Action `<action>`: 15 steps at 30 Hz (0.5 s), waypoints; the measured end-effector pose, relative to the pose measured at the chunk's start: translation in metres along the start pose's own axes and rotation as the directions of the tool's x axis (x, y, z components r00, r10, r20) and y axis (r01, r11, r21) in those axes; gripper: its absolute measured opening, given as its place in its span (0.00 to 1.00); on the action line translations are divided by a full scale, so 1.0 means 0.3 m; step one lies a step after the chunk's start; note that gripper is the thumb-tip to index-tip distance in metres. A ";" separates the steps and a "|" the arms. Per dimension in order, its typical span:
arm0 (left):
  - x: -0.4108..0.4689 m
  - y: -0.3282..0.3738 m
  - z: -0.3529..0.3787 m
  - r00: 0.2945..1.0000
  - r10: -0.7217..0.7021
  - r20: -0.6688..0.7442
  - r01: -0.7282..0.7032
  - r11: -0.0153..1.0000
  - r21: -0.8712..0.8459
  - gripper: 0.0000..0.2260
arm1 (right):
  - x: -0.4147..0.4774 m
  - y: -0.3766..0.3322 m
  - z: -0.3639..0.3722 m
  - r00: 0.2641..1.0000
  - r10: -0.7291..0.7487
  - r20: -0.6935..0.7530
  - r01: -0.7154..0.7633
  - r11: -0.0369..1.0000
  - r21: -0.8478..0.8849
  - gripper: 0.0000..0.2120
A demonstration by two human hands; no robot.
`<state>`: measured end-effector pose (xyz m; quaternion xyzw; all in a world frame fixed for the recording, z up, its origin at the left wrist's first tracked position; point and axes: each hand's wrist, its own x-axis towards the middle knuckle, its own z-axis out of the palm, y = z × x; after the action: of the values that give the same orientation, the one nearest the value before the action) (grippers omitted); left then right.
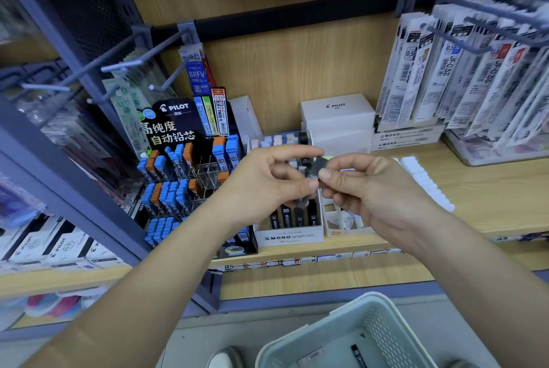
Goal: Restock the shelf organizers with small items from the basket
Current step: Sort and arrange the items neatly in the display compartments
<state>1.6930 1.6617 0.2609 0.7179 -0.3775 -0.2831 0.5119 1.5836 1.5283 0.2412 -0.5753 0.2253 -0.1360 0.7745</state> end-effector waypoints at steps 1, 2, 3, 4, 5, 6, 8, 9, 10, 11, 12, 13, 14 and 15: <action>-0.002 0.001 -0.003 1.000 0.000 -0.030 0.000 1.000 0.013 0.15 | 0.000 -0.001 0.001 1.000 0.006 -0.004 -0.006 1.000 0.005 0.01; -0.001 -0.001 -0.009 0.997 -0.001 -0.074 0.003 1.000 0.030 0.13 | 0.002 -0.003 -0.001 1.000 0.015 -0.015 -0.015 1.000 0.009 0.02; 0.002 -0.008 -0.018 0.992 -0.003 -0.127 0.011 0.998 0.057 0.11 | 0.003 -0.005 -0.005 0.999 0.026 -0.031 -0.026 1.000 0.007 0.04; 0.006 -0.017 -0.030 0.984 -0.002 -0.181 0.020 0.995 0.099 0.10 | 0.004 -0.008 -0.011 0.998 0.031 -0.047 -0.031 1.000 -0.003 0.04; 0.012 -0.029 -0.044 0.974 0.005 -0.228 0.031 0.987 0.156 0.10 | 0.005 -0.011 -0.017 0.998 0.032 -0.060 -0.033 0.999 -0.018 0.05; 0.019 -0.046 -0.057 0.965 0.014 -0.261 0.046 0.974 0.222 0.10 | 0.005 -0.012 -0.024 0.997 0.030 -0.069 -0.032 0.999 -0.032 0.05; 0.030 -0.085 -0.072 0.961 0.019 -0.275 0.090 0.921 0.380 0.11 | 0.004 -0.014 -0.035 0.996 0.029 -0.089 -0.034 0.998 -0.057 0.07; 0.031 -0.104 -0.072 0.964 0.018 -0.266 0.110 0.883 0.456 0.11 | 0.003 -0.014 -0.038 0.995 0.031 -0.096 -0.038 0.997 -0.065 0.07; 0.032 -0.122 -0.072 0.968 0.019 -0.251 0.119 0.844 0.522 0.11 | 0.002 -0.014 -0.041 0.994 0.035 -0.100 -0.042 0.997 -0.069 0.07; 0.033 -0.140 -0.070 0.973 0.022 -0.230 0.120 0.804 0.583 0.11 | 0.001 -0.015 -0.043 0.994 0.039 -0.101 -0.046 0.996 -0.071 0.07; 0.036 -0.155 -0.069 0.979 0.024 -0.204 0.114 0.760 0.640 0.10 | 0.000 -0.014 -0.046 0.994 0.042 -0.101 -0.050 0.996 -0.074 0.07; 0.037 -0.167 -0.069 0.984 0.026 -0.177 0.105 0.718 0.689 0.09 | 0.000 -0.013 -0.048 0.994 0.046 -0.100 -0.054 0.996 -0.078 0.06; 0.040 -0.177 -0.068 0.988 0.023 -0.153 0.096 0.685 0.722 0.08 | -0.001 -0.011 -0.051 0.994 0.049 -0.097 -0.057 0.995 -0.083 0.06; 0.043 -0.185 -0.067 0.992 0.020 -0.127 0.082 0.662 0.745 0.06 | -0.003 -0.011 -0.054 0.994 0.051 -0.095 -0.060 0.994 -0.090 0.06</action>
<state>1.7302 1.6720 0.2144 0.8871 -0.4156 -0.0667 0.1892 1.5749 1.5144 0.2406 -0.5970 0.2828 -0.1301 0.7394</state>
